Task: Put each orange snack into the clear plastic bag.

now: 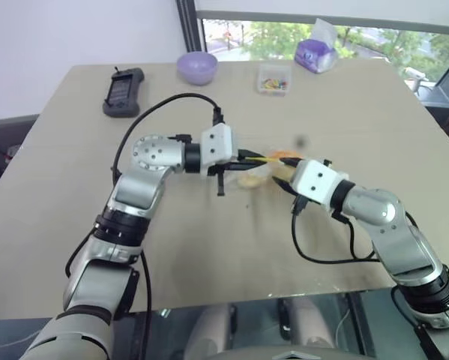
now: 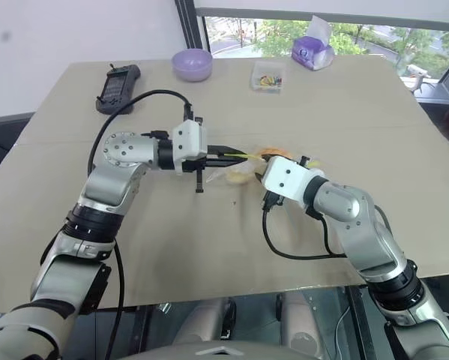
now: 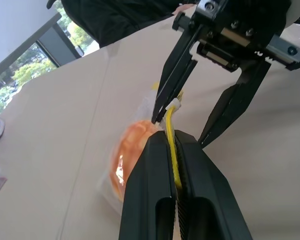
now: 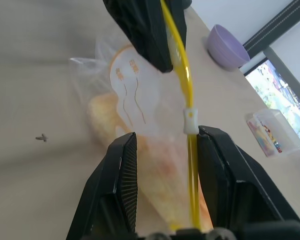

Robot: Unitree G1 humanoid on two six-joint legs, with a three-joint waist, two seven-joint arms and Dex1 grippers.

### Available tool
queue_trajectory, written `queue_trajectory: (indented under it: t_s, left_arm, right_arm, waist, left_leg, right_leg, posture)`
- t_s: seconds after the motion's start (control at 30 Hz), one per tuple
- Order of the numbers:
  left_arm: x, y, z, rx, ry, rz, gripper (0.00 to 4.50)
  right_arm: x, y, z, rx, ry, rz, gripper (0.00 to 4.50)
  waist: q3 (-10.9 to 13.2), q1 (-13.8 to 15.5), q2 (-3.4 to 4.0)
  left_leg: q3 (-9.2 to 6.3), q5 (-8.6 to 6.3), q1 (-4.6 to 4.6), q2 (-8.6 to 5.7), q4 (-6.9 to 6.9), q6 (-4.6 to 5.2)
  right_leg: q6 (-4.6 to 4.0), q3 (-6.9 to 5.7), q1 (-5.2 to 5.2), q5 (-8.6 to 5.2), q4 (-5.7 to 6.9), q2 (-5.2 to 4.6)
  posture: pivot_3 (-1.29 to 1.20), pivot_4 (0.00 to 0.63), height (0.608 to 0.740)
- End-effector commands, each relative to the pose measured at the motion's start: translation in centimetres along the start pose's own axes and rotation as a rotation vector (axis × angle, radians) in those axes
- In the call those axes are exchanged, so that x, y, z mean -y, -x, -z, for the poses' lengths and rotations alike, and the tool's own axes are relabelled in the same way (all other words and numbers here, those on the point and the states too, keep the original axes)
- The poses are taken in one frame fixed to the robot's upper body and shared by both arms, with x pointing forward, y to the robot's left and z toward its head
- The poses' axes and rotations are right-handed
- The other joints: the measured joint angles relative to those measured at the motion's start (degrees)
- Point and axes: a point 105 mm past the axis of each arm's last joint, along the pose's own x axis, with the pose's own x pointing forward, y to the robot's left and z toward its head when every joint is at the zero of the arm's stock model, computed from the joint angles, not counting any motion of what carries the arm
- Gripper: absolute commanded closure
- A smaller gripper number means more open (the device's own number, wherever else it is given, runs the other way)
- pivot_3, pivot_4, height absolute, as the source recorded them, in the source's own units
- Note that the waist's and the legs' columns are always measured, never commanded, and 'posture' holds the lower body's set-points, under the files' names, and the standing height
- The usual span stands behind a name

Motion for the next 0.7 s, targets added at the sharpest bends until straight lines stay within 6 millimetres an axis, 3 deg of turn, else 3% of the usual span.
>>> queue_trajectory:
  t_s: [0.03, 0.1, 0.5, 0.7]
  left_arm:
    - [-0.4, 0.2, -0.7, 0.01, -0.033, -0.022, 4.5]
    - [-0.4, 0.2, -0.7, 0.008, -0.033, -0.024, 4.5]
    - [-0.6, 0.1, -0.8, 0.007, -0.027, -0.036, 4.5]
    - [-0.7, 0.2, -0.8, 0.005, -0.027, -0.042, 4.5]
  right_arm:
    - [1.2, 0.5, -1.4, 0.047, 0.03, 0.054, 3.12]
    - [1.2, 0.5, -1.3, 0.043, 0.036, 0.063, 3.68]
    - [2.5, 0.7, -0.3, -0.003, 0.051, 0.161, 3.68]
    - [1.9, 0.7, -0.9, 0.03, 0.037, 0.132, 3.68]
  waist:
    - [0.0, 0.0, 0.0]
    - [0.0, 0.0, 0.0]
    - [0.0, 0.0, 0.0]
    - [0.0, 0.0, 0.0]
  left_leg:
    - [0.0, 0.0, 0.0, 0.0, 0.0, 0.0]
    - [0.01, 0.0, 0.0, 0.0, 0.0, 0.0]
    - [0.02, 0.0, 0.0, 0.0, 0.0, -0.01]
    - [0.02, 0.0, 0.0, 0.0, 0.0, 0.0]
  right_leg:
    - [0.0, 0.0, 0.0, 0.0, 0.0, 0.0]
    - [0.0, 0.01, 0.0, 0.0, 0.0, 0.0]
    - [0.0, 0.01, 0.0, 0.0, 0.0, 0.0]
    - [0.0, 0.01, 0.0, 0.0, 0.0, 0.0]
  posture:
    - [0.0, 0.15, 0.74]
    - [0.0, 0.15, 0.74]
    - [0.0, 0.15, 0.74]
    - [0.0, 0.15, 0.74]
